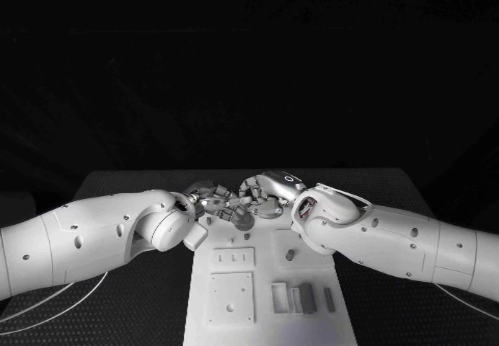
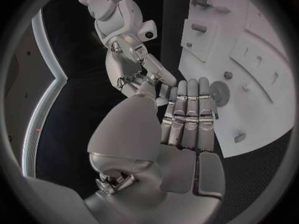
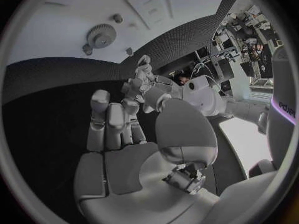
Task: Assemble the parts on the task board
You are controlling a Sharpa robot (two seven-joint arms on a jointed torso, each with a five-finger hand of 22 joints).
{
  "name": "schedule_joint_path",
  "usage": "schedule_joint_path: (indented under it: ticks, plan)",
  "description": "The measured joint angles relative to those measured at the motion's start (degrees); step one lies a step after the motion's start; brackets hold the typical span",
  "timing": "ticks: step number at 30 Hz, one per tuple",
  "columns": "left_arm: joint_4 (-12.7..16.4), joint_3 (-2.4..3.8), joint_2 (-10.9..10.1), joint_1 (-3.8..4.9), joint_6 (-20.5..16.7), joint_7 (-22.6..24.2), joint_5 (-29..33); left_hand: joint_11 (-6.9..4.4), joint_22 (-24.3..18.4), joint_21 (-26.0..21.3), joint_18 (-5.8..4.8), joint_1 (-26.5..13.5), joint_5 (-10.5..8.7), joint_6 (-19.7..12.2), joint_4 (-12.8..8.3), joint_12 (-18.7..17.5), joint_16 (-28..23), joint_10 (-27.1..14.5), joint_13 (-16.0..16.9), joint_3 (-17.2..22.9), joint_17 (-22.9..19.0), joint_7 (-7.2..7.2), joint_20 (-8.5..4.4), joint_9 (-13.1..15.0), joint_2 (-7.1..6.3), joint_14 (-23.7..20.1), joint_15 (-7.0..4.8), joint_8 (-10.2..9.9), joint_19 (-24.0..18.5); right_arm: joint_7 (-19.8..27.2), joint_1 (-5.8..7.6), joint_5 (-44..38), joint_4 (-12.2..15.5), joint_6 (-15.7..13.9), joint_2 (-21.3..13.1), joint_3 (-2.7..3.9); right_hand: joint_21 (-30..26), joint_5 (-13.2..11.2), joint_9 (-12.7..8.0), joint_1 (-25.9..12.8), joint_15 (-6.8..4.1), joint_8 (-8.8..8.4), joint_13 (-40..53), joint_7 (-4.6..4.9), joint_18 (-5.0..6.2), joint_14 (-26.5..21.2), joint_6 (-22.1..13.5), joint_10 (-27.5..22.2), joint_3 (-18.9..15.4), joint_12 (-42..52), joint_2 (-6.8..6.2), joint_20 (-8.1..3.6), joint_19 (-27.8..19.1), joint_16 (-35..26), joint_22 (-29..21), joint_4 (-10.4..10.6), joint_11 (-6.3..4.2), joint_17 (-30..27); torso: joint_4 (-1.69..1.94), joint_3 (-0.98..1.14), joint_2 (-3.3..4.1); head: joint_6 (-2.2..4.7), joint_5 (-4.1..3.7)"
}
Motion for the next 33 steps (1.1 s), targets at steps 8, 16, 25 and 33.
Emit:
schedule_joint_path:
  ticks: [8, 16, 25, 33]
  plan:
    - [0.0, -0.02, 0.0, -0.03, -0.1, -0.1, 0.4, -0.26, 0.1, -0.2, -0.06, 0.9, 0.0, 0.0, 0.0, 0.0, -0.2, 0.3, 0.2, 0.0, 0.2, -0.01, 0.01, 0.0, 0.92, 0.0, 0.0, 0.0, 0.0, 0.0, 0.02, 0.0, -0.2, 0.0, 0.3, 0.02, 0.0, 0.0, 0.0, -0.2, 0.01, 0.0, 0.0, -0.02, 0.0, 0.0, 0.0, 0.0, 0.0, 0.0, 0.24, 0.0, 0.0, 0.0, 0.0, 0.0, 0.0, 0.0, 0.05, 0.0, -0.01, -0.09, 0.01]
    - [0.2, -0.05, 0.0, -0.07, -1.1, 0.0, 1.2, -0.71, 0.3, -0.7, -0.06, 3.4, 0.0, 1.6, 0.0, 0.4, -0.7, 1.4, 0.8, 2.2, 0.5, -0.82, 0.21, 0.0, 3.94, 0.0, 0.0, 0.5, 0.2, 0.0, 0.07, 0.0, -0.3, -0.1, 0.5, 0.06, 0.2, 0.0, 0.0, -0.2, 0.06, -0.03, 0.0, -0.03, 0.01, 0.0, 0.0, 0.0, 0.0, 0.0, 0.24, 0.01, 0.0, 0.0, 0.0, 0.0, -0.01, 0.0, -0.02, 0.0, -0.03, -0.12, 0.05]
    - [0.2, -0.07, 0.0, -0.1, -1.6, 0.2, 2.1, -1.14, 0.5, -1.2, -0.05, 5.1, -0.01, 2.2, -0.1, 0.4, -1.1, 2.0, 1.2, 5.2, 0.7, -1.33, 0.21, -0.3, 5.65, 0.0, 0.0, 0.4, 0.2, 0.0, 0.1, 0.0, -0.5, -0.1, 0.6, 0.09, 0.2, 0.0, 0.0, -0.2, 0.07, -0.24, 0.0, -0.05, 0.01, -0.1, 0.0, 0.0, 0.0, 0.0, 0.24, 0.02, 0.0, 0.0, 0.0, 0.0, -0.01, 0.0, -0.03, 0.03, -0.03, -0.18, 0.06]
    - [0.2, -0.09, 0.1, -0.12, -1.7, 0.2, 2.9, -1.14, 0.5, -1.2, -0.06, 5.3, -0.01, 2.3, -0.2, 0.4, -1.1, 2.0, 1.3, 5.6, 0.7, -1.23, 0.21, -0.5, 5.85, 0.0, 0.0, 0.3, 0.2, 0.0, 0.1, 0.0, -0.8, -0.1, 0.8, 0.09, 0.2, 0.0, 0.2, -0.2, 0.02, -0.12, 0.0, -0.07, 0.01, 0.0, 0.1, 0.0, 0.0, 0.0, 0.24, 0.03, 0.0, 0.0, 0.0, 0.0, -0.01, 0.0, -0.05, 0.04, -0.03, -0.26, 0.09]
